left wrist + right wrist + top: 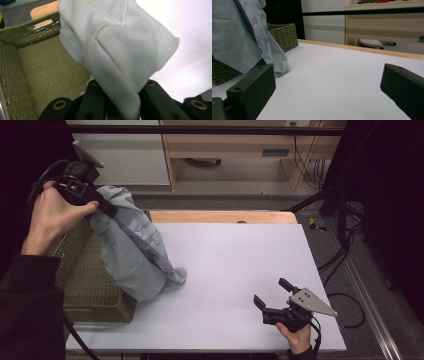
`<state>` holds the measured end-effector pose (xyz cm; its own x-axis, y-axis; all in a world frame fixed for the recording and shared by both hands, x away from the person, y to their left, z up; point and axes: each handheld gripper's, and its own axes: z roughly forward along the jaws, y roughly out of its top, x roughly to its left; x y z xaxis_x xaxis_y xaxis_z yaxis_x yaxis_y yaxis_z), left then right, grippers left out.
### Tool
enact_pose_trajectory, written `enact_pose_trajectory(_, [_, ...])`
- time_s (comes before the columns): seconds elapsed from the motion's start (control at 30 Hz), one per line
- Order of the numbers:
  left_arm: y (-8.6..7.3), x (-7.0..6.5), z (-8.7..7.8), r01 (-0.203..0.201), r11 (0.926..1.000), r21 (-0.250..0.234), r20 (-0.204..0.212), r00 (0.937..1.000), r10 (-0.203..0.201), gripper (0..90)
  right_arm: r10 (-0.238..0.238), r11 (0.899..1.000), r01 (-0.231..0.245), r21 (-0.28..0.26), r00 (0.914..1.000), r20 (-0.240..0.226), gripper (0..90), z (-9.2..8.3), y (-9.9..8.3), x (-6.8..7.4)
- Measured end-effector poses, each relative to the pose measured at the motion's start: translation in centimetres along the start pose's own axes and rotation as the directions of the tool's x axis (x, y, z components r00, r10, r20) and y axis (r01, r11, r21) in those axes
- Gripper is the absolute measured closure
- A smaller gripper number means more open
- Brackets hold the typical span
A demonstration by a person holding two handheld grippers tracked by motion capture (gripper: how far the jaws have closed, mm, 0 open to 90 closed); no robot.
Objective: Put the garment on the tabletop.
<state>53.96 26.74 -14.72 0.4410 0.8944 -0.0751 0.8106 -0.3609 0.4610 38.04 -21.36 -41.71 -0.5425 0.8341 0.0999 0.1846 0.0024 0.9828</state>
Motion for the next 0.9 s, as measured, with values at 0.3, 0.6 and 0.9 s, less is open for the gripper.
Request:
enact_pose_trajectory(0.3, [1.2, -3.4, 0.1, -0.075, 0.9971, -0.013, 0.008, 0.9972, 0.075, 80.2, 0.004, 1.000, -0.004, 0.002, 1.0000, 0.008, 0.2, -0.3, -0.1, -0.1])
enact_pose_trajectory(0.6, [2.4, -7.2, -0.2, -0.150, 0.9878, -0.044, 0.030, 0.9881, 0.151, 80.3, 0.023, 1.000, -0.023, 0.010, 0.9997, 0.000, 0.2, -0.3, -0.1, -0.1])
enact_pose_trajectory(0.9, [3.3, -11.0, -0.1, -0.245, 0.9674, -0.065, 0.055, 0.9671, 0.248, 80.3, 0.030, 1.000, -0.030, 0.005, 0.9996, 0.002, 0.2, -0.3, -0.1, -0.1])
